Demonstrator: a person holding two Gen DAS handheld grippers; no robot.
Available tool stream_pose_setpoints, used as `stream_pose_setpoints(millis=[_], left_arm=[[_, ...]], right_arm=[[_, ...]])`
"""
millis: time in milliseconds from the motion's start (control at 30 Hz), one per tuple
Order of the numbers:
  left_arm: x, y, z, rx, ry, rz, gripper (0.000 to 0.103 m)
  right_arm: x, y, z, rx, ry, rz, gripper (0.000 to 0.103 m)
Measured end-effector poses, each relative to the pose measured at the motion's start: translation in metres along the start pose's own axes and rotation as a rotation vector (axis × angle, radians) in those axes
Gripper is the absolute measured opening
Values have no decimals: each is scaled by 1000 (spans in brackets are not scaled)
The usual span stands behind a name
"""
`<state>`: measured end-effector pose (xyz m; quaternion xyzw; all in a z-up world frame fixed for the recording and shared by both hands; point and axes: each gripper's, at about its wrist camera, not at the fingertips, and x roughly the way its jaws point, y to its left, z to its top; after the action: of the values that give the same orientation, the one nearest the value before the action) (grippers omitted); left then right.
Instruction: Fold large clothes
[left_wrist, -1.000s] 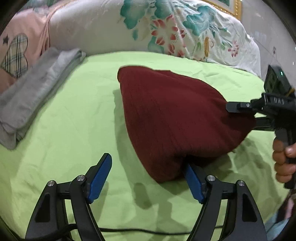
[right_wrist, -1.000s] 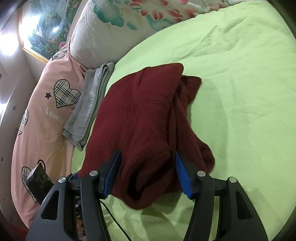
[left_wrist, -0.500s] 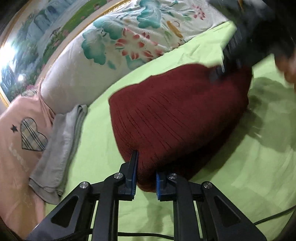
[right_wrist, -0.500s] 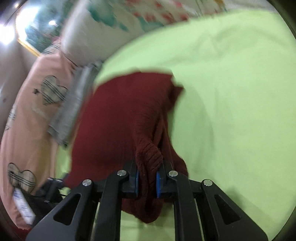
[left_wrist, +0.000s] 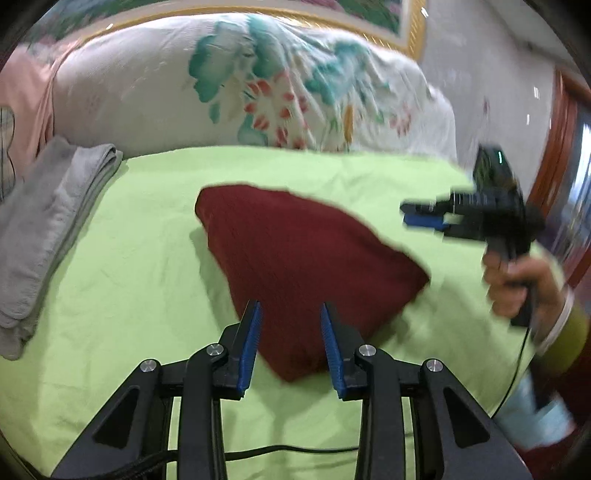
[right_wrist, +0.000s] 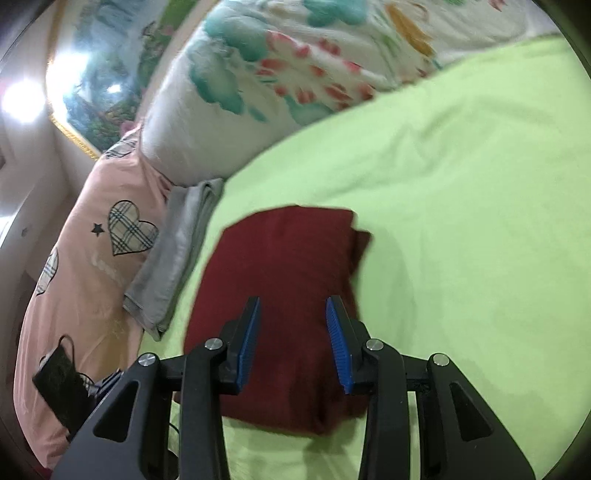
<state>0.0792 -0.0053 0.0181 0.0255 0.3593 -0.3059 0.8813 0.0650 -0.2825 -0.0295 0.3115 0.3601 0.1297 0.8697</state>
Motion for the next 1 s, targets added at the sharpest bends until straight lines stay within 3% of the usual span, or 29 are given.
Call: stream_pose_setpoints(millis=[167,233,300,333,367,400,500,633,800,1000], left_arm=[[36,12,29,-88,-10,-137,32],[58,16,32,-107,41,-214,32],[82,19,27,-115,113,-230,29],[90,21,23,-110,131,-219,26],[99,24,18,-117,137,-194,12],[104,29,13,-137,133,-196,9],[119,40,7,-200,130,-235,3],[127,31,5,-148,104,-185,2],[129,27,6,-147,105,-150,2],[92,23,2,-178,106,-145,3]], right_arm=[[50,30,23,-49,40,26,34],[72,35,32,-49,66,49,32],[88,38,35,-80,77,41,32],[98,39,36,-99,88,25,32],[109,35,36,-101,100,-6,32],[118,29,34,-91,114,-32,31],[142,7,30,-60,138,-63,13],[151,-2,33,-43,141,-56,8],[156,7,36,-96,144,-105,7],[113,9,28,-12,132,-54,12]])
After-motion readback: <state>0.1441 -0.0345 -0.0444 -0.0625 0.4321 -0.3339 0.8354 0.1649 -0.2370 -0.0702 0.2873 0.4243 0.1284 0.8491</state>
